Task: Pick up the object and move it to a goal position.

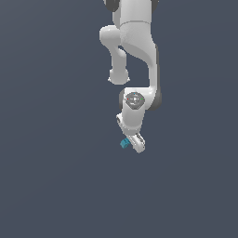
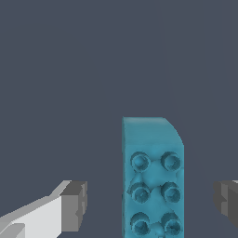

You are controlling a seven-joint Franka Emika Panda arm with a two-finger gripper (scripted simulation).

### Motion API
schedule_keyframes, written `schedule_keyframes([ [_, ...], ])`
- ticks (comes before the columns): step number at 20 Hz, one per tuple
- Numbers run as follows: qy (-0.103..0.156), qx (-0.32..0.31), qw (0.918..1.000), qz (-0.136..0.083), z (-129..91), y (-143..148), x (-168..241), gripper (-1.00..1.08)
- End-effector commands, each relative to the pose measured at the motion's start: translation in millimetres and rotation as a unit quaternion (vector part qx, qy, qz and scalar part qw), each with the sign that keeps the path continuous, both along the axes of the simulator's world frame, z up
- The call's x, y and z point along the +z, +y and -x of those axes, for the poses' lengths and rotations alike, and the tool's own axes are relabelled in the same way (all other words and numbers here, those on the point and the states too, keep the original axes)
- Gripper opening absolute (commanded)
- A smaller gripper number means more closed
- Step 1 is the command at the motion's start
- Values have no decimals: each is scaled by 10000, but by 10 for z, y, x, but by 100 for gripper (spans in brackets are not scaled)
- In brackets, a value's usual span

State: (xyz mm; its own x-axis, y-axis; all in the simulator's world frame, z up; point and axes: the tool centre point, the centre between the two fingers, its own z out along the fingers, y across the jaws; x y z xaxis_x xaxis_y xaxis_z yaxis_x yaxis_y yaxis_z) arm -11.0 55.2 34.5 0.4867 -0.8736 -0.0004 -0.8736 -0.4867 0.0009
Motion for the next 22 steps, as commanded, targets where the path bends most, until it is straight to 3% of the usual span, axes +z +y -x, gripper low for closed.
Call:
schedule_keyframes([
  [1, -4, -2, 10000, -1, -2, 3, -85, 100],
  [5, -4, -5, 10000, -1, -11, 2, -124, 100],
  [6, -4, -5, 10000, -1, -11, 2, -124, -100],
  [22, -6, -2, 10000, -2, -39, 97, -8, -100],
])
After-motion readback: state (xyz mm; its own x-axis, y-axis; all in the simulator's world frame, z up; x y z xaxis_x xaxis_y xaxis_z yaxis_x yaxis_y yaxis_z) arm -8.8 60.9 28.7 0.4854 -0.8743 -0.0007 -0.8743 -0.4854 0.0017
